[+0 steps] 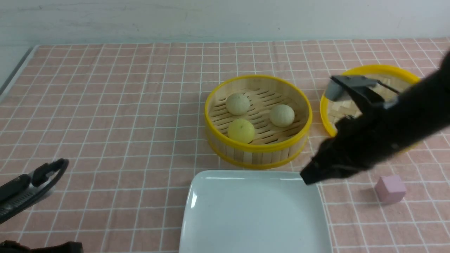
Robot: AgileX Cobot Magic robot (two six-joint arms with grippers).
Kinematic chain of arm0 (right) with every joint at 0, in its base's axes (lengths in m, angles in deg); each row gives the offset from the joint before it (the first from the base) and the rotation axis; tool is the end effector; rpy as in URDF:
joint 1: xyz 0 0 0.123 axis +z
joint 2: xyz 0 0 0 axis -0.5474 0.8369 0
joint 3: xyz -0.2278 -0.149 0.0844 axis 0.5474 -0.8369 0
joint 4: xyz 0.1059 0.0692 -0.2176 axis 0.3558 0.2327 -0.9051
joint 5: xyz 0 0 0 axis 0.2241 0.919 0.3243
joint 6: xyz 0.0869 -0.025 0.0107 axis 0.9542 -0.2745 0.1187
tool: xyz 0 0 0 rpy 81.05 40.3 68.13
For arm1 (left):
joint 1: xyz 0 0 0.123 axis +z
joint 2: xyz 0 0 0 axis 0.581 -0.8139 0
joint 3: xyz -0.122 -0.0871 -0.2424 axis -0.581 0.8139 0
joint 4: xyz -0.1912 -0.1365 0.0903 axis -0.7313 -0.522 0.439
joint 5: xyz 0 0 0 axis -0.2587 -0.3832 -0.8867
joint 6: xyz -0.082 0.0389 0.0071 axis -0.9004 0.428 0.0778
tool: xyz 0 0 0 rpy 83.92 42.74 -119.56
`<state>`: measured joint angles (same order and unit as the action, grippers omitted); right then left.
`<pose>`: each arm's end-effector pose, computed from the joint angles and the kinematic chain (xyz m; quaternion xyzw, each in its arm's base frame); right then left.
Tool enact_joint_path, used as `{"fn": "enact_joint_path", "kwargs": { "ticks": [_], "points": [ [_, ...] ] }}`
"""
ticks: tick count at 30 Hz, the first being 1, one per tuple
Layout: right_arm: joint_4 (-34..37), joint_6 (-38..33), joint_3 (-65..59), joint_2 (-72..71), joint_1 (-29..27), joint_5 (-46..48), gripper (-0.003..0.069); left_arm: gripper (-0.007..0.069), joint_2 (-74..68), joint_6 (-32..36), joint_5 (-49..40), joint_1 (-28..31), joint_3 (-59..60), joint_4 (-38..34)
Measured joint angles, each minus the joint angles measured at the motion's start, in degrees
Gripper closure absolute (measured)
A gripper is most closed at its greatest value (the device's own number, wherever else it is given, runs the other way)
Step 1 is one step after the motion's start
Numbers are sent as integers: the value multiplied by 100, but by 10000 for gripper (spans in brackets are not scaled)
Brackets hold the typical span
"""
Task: Put the steamed buns into the plate on the pink tablecloth.
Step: 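Reach toward a bun in the bamboo steamer with the right gripper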
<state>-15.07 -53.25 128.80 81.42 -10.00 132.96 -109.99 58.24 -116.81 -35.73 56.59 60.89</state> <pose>0.2811 0.1651 0.2771 -0.2423 0.9188 0.2647 0.1644 0.1087 -0.0257 0.2336 -0.1675 0.9539 -0.1767 0.1753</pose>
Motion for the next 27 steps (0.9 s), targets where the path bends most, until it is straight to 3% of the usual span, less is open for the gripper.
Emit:
{"fn": "enact_joint_path", "kwargs": {
  "ticks": [5,6,9,11,17,21,24,27],
  "points": [
    [-1030,682,1271,958,36,-224,575,606,0,0,21,0,-11,6],
    [-1584,1065,1831,1402,36,-352,518,603,0,0,33,0,-11,6],
    [-2052,1358,2253,1763,36,-485,456,601,0,0,33,0,-11,6],
    [-2659,1722,2700,2244,36,-854,359,599,0,0,33,0,-11,11],
    [-3135,1896,2904,2868,36,-1691,282,592,0,0,33,0,-11,11],
    [-3192,1974,2904,3097,36,-1863,293,589,0,0,34,0,-11,11],
    [-3222,2000,2910,3244,36,-1949,360,584,0,0,39,0,-11,11],
    [-3238,2000,2923,3219,36,-1937,526,579,0,0,56,0,-11,11]
  ]
}}
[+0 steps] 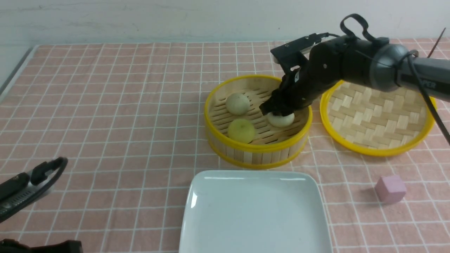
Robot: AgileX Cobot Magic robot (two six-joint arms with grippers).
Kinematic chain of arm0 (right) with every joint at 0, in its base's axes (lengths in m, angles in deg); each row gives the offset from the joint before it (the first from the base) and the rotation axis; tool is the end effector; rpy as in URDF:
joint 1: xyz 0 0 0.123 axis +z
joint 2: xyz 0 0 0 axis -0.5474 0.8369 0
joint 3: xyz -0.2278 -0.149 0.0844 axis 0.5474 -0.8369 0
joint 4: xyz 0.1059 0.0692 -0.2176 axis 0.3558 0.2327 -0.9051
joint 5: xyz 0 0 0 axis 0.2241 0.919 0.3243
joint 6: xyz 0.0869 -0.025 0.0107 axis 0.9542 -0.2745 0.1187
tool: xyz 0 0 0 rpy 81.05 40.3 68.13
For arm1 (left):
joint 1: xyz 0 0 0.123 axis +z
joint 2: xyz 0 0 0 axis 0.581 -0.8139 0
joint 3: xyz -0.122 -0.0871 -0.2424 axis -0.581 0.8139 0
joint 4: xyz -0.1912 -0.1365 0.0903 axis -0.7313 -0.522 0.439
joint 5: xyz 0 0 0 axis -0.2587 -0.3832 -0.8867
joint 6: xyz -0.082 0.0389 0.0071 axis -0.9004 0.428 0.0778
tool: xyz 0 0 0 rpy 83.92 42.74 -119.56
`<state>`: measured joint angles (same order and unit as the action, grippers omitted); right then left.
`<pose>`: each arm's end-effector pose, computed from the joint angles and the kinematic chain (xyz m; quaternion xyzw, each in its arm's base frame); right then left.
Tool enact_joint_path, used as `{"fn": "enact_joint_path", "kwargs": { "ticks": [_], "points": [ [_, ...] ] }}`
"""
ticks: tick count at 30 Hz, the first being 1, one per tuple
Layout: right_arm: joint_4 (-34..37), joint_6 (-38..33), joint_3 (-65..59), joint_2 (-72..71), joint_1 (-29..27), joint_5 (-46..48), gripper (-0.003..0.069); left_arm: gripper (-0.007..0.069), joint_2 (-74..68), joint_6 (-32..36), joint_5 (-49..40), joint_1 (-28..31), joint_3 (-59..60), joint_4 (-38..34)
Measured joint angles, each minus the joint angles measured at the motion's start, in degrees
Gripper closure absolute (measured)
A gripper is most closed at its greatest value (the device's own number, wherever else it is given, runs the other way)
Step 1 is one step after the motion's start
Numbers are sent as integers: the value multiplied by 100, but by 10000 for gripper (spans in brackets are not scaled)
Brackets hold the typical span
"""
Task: Put the steamed buns into the plate on the pink tablecloth.
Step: 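Reach toward a bun in the bamboo steamer with the right gripper, then move the steamed bun from the bamboo steamer onto the white plate with the right gripper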
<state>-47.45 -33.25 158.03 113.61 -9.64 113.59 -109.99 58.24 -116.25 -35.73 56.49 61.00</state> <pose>0.4419 0.1946 0.1983 -0.2057 0.9276 0.0709 0.3037 0.1097 -0.0253 0.2344 -0.1676 0.9530 -0.1761 0.1810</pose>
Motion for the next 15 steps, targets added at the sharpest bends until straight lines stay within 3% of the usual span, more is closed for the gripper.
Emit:
{"fn": "enact_joint_path", "kwargs": {
  "ticks": [3,9,13,15],
  "points": [
    [-1,0,0,-186,2,276,632,573,0,0,-1,0,0,4],
    [90,0,-5,-1373,13,1686,638,566,0,0,-1,0,-4,4],
    [786,6,-421,-2506,18,2653,638,561,0,0,48,0,-4,4],
    [1047,-21,-693,-2737,55,2669,638,559,0,0,66,0,-4,4]
  ]
}}
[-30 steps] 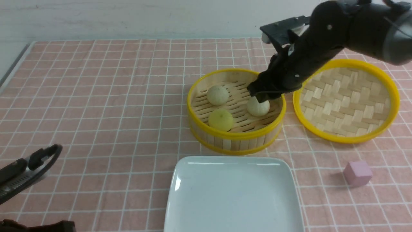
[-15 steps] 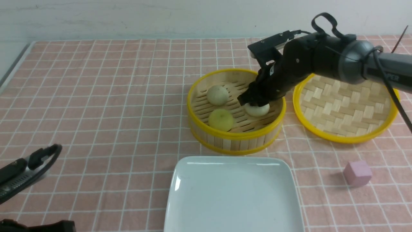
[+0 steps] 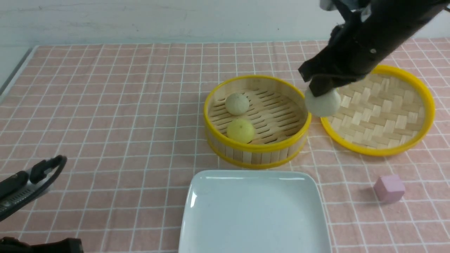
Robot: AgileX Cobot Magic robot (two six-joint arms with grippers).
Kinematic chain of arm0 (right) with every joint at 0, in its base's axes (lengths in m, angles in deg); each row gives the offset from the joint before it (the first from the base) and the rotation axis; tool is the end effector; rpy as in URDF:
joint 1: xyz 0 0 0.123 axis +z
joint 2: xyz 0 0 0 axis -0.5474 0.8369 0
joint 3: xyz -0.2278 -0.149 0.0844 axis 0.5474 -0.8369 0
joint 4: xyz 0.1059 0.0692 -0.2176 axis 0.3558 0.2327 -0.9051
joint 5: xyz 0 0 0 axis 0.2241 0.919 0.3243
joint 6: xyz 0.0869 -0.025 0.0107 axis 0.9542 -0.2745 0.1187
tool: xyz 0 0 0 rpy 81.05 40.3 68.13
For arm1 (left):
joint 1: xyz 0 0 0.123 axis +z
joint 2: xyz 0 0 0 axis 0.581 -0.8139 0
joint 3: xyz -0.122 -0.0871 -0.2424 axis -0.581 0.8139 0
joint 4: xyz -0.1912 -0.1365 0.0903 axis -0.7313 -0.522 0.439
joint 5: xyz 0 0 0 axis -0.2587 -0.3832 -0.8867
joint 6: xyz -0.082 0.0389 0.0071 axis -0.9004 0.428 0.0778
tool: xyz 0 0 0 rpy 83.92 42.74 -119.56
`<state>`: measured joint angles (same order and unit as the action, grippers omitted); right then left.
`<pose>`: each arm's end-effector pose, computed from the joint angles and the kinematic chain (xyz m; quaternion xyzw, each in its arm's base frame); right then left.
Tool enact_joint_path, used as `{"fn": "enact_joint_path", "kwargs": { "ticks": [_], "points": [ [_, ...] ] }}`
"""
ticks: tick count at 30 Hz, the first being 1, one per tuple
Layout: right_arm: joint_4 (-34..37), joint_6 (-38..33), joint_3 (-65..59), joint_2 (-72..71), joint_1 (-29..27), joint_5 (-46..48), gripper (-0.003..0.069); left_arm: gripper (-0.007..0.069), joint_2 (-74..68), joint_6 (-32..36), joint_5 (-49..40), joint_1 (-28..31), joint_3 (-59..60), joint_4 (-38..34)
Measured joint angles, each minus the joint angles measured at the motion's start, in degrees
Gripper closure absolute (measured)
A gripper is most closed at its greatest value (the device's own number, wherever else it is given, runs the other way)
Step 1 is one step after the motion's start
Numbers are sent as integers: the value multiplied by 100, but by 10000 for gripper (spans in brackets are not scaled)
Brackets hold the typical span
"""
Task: Put the steamed buns into the plate on the pink tablecloth.
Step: 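Move the steamed bun from the bamboo steamer onto the white plate with the right gripper, then reach into the bamboo steamer and grasp a bun with the left gripper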
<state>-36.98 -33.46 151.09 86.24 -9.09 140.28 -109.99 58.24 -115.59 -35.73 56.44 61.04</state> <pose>0.3239 0.1639 0.3453 -0.1983 0.9396 0.1522 0.2339 0.1107 -0.0251 0.2350 -0.1682 0.9517 -0.1761 0.1870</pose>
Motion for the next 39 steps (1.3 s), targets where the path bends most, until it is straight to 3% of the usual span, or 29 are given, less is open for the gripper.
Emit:
{"fn": "enact_joint_path", "kwargs": {
  "ticks": [2,6,11,16,17,18,19,23,25,29,32,34,35,39],
  "points": [
    [284,-101,-699,-233,131,-189,636,557,0,0,7,0,0,0],
    [712,-211,-2414,-288,745,-1482,624,552,0,0,26,0,0,0],
    [778,-238,-3412,-6,1124,-2991,571,547,0,0,45,0,0,0],
    [822,-238,-3576,253,1149,-3526,388,539,-5,0,79,0,0,0],
    [834,-238,-3530,260,1143,-3434,278,538,-6,0,106,0,0,0],
    [834,-238,-3522,260,1136,-3409,267,538,-6,0,106,0,0,0],
    [827,-238,-3430,206,1096,-3151,201,536,-6,0,106,0,0,0],
    [699,-238,-3021,-163,840,-2198,118,529,-6,0,124,0,0,0],
    [533,-238,-2782,-499,673,-1667,127,526,-6,0,133,0,0,0],
    [84,-238,-2490,-1324,353,-766,242,519,-6,0,242,0,0,48],
    [-329,-202,-2466,-2320,97,230,454,508,-6,-18,510,0,0,155],
    [-379,-171,-2466,-2601,36,497,518,502,-6,-51,619,0,0,166],
    [-432,-133,-2466,-3129,-27,874,621,492,-11,-90,830,0,-6,147],
    [-445,-127,-2561,-4124,-41,1084,673,467,-138,-34,897,0,-234,-107]
  ]
}}
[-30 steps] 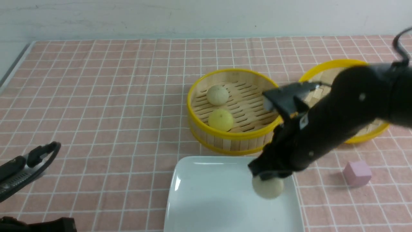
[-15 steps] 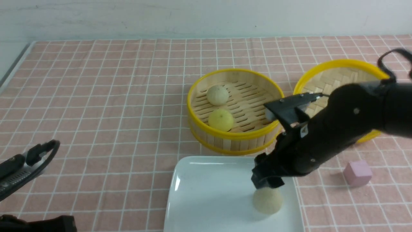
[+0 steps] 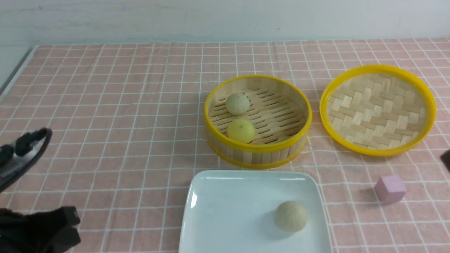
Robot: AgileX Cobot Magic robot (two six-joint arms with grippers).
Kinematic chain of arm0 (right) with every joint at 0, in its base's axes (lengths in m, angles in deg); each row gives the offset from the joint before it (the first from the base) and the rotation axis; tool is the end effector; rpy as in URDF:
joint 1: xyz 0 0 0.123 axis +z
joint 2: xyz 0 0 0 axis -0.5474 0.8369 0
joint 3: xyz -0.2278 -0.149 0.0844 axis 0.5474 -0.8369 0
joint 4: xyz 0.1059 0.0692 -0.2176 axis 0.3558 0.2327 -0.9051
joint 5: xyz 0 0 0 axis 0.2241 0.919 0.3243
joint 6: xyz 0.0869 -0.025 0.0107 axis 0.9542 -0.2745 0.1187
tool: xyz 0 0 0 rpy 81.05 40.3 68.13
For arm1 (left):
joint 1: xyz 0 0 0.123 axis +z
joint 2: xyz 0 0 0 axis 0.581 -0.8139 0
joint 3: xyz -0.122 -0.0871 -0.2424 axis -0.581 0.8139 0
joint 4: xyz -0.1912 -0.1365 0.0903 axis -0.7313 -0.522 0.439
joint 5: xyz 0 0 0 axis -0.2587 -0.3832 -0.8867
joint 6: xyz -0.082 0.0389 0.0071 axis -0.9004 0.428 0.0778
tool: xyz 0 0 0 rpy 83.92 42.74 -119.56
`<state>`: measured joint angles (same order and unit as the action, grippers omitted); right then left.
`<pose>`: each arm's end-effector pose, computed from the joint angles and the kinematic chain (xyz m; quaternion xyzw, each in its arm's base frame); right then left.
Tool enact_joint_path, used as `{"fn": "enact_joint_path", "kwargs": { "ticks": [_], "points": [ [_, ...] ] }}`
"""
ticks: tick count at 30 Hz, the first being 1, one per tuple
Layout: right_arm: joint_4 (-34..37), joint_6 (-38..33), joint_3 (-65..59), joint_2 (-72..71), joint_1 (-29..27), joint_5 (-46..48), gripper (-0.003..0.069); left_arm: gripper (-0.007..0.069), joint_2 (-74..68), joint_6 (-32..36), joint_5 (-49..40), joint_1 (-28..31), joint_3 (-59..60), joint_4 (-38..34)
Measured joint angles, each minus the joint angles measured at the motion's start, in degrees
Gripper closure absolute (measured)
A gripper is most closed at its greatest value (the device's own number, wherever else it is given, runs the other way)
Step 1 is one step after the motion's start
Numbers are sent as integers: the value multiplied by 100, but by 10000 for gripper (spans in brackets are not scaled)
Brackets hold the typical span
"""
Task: Put the steamed buns into the plate on the pink tablecloth.
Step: 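Reach into the bamboo steamer and grasp a bun with the left gripper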
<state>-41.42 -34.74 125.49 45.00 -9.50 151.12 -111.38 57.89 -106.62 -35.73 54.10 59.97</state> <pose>0.1364 0.0733 0.3900 -0.2291 0.9236 0.1213 0.2824 0.1304 -0.0232 0.2509 -0.1837 0.9269 -0.1883 0.2678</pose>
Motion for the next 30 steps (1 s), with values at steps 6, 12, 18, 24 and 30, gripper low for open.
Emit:
{"fn": "enact_joint_path", "kwargs": {
  "ticks": [6,12,18,24,30],
  "points": [
    [-194,0,-1073,-1939,0,-513,673,387,-943,944,-307,-105,-1086,-1081],
    [-297,0,-2472,-2866,0,-1654,671,337,-2453,1544,-181,-1206,-2319,-1493],
    [-335,0,-3052,-2866,0,-1983,669,324,-4246,1035,149,-2519,-4058,-568],
    [-329,0,-3052,-2866,0,-2060,664,249,-5871,134,102,-3184,-5846,646],
    [-329,0,-3057,-2866,0,-2064,659,192,-7274,-55,-162,-3325,-7283,1479]
  ]
}}
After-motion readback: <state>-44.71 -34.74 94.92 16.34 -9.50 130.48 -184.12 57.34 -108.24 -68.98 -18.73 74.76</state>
